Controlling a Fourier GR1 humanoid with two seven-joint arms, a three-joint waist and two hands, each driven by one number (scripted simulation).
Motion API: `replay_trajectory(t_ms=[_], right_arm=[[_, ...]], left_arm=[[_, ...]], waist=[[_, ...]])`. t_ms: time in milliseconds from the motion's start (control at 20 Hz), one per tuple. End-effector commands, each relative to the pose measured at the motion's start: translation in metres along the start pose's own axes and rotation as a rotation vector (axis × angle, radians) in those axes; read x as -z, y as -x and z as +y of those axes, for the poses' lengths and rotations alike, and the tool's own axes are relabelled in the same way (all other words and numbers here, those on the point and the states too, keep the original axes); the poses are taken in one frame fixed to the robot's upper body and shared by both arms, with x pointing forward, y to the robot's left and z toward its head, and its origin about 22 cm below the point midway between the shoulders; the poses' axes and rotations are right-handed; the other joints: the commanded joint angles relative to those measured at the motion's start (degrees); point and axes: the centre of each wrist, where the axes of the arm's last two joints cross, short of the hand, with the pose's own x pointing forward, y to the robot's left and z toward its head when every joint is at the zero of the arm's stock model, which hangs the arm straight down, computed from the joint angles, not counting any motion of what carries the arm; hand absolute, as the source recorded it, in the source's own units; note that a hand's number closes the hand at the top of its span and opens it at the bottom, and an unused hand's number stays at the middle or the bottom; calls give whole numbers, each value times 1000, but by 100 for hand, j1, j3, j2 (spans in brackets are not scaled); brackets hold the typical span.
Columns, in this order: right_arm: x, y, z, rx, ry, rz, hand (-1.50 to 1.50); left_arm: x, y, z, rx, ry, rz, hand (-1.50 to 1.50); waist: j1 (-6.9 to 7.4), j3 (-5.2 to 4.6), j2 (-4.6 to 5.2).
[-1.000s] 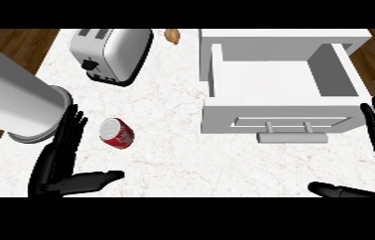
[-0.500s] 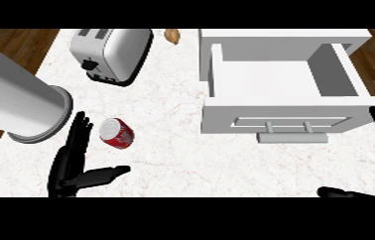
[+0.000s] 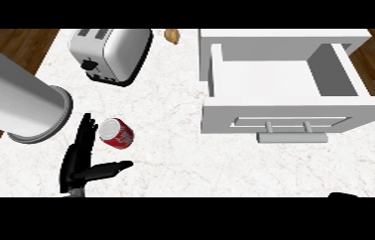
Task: Pick up the can, place it into the drawer and close the drawer
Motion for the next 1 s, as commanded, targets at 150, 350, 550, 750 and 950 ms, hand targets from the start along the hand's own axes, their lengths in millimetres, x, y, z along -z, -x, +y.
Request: replay_trajectory(t_ms=[150,350,550,750,950], right_arm=[[5,12,7,8,-5,13,-150],[1,1,4,-13,14,-3,-150],[-5,8,11,2,3,-17,-150],[-12,-4,-8,-13,-21,2,-150],[10,-3,3,-32,-7,-1,-150]], left_arm=[[13,35,-15,-6,-29,36,-150],[23,35,-14,-26,-43,40,-150],[39,43,-1,-17,-20,20,-150],[18,69,-13,-30,6,16,-150],[65,30,3,-43,58,2,-150]], waist=[[-4,0,6],[-2,0,1],[-18,-1,5],[-39,-3,7],[-15,-1,7]])
